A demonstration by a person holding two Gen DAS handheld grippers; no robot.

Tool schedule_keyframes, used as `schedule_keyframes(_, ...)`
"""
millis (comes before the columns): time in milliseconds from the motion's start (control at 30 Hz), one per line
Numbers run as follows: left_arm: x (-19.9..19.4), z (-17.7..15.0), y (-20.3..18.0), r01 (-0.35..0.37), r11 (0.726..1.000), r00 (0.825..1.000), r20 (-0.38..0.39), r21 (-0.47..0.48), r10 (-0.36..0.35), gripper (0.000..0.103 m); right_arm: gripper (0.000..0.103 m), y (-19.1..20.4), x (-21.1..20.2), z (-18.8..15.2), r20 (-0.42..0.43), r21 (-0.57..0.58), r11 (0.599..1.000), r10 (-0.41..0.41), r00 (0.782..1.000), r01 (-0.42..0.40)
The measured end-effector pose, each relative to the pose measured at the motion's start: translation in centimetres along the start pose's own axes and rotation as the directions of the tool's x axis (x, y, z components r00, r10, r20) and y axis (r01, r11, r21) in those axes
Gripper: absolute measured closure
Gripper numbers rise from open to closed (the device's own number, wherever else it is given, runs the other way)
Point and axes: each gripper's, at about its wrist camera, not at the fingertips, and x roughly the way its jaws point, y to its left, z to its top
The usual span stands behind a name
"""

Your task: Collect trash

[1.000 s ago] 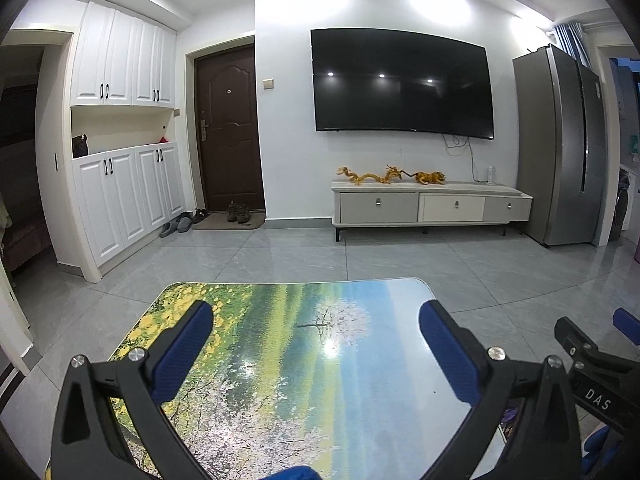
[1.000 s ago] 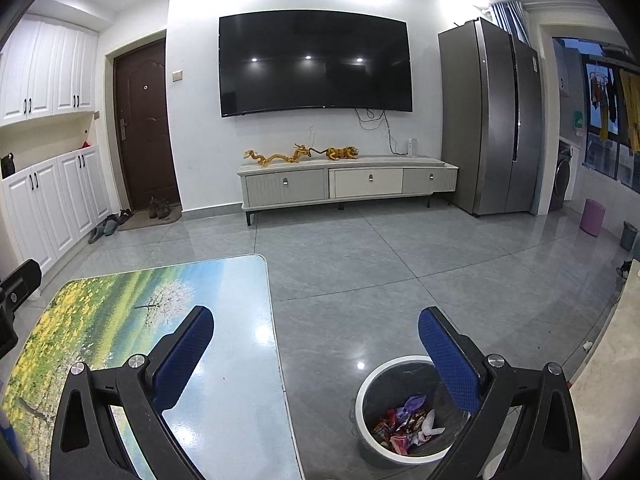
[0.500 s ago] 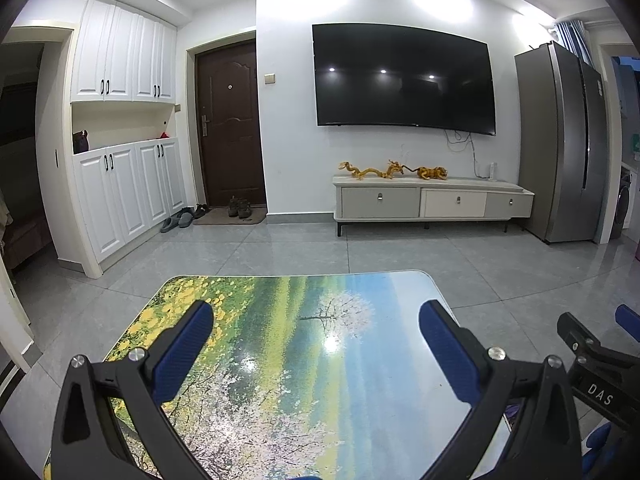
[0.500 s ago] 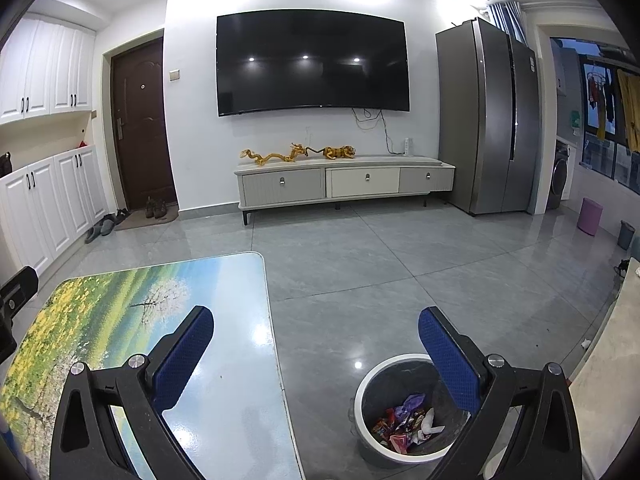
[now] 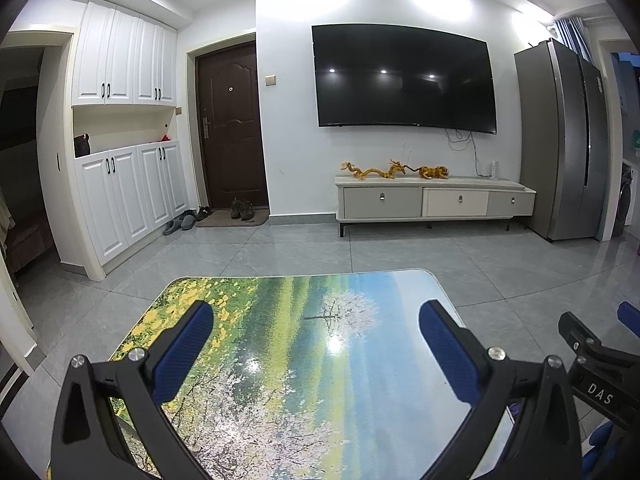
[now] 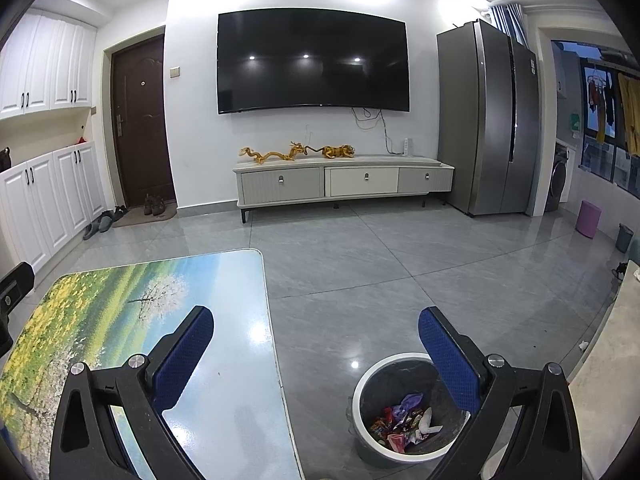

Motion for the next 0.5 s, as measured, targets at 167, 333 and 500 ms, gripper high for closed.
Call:
schedule_keyframes(167, -0.12, -0.01, 0.15, -0.004, 1.000, 1.000, 0.006, -0.004, 0.004, 0.000, 0.000, 0.04, 0.00, -0.10, 0.000, -0.001, 1.000, -0.001, 1.000, 0.001)
schedule_keyframes(333, -0.20, -0.02, 0.34, -0.009, 1.000, 1.000, 0.008, -0.009, 0.009, 0.000, 0.000, 0.05, -0.01, -0.12, 0.001, -0.003, 1.000, 0.000, 1.000, 0.000)
schedule_keyframes(500, -0.14, 0.03, 0.28, -0.012, 1.000, 1.000, 0.004, -0.012, 0.012, 0.000, 0.000, 0.10, -0.03, -0.15, 0.000, -0.003, 1.000, 0.000, 1.000, 0.000)
